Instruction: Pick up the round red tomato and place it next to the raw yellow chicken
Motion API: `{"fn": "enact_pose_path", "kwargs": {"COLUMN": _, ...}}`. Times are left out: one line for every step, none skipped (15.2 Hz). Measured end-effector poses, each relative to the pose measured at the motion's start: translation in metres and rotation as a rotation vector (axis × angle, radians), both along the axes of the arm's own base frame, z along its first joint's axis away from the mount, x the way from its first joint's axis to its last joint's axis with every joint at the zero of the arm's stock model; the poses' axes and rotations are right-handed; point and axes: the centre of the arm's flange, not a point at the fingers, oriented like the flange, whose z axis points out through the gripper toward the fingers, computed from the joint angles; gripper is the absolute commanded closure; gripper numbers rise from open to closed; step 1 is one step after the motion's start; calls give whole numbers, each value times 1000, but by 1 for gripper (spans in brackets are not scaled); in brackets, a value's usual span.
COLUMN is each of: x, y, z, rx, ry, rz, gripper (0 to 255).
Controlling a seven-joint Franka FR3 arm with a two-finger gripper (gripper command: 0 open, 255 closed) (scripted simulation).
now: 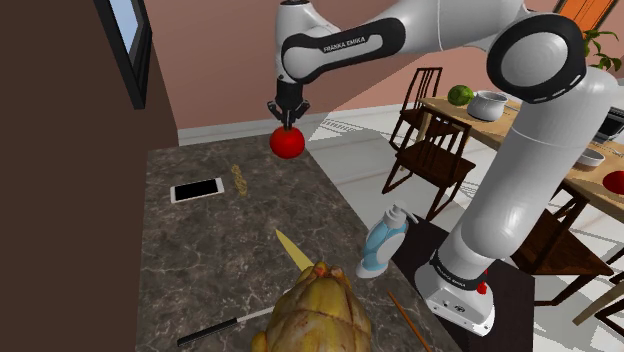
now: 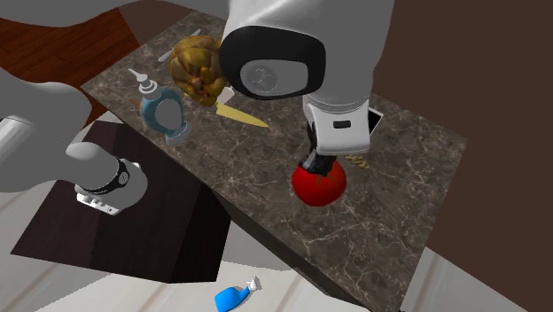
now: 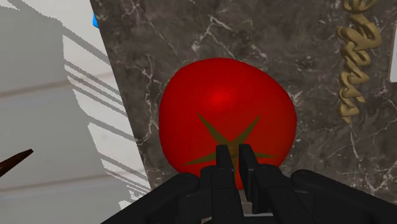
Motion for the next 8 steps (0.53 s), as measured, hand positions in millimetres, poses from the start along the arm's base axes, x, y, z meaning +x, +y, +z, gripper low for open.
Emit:
{"fn": "enact_pose_path", "kwargs": {"x": 0, "y": 0, "z": 4, "rx": 0, "ry": 0, "rz": 0, "gripper": 255}}
{"fn": "enact_pose_path", "kwargs": {"x": 1, "y": -2, "z": 11, "rx": 0, "ry": 0, "rz": 0, "gripper": 255}}
{"fn": "enact_pose_path", "kwargs": {"x": 0, "y": -1, "z": 16, "rx": 0, "ry": 0, "rz": 0, "gripper": 255}}
{"fn": "enact_pose_path", "kwargs": {"x": 0, "y": -1, "z": 21, "rx": 0, "ry": 0, "rz": 0, "gripper": 255}}
{"fn": "enact_pose_path", "kwargs": {"x": 0, "y": -2, "z": 27, "rx": 0, "ry": 0, "rz": 0, "gripper": 255}}
{"fn": "enact_pose_path", "kwargs": {"x": 0, "y": -1, "z": 32, "rx": 0, "ry": 0, "rz": 0, "gripper": 255}}
{"fn": "enact_pose_path", "kwargs": {"x": 1, "y": 0, "z": 38, "rx": 0, "ry": 0, "rz": 0, "gripper": 255}}
{"fn": "enact_pose_path", "kwargs": {"x": 1, "y": -1, "z": 42, "rx": 0, "ry": 0, "rz": 0, "gripper": 255}}
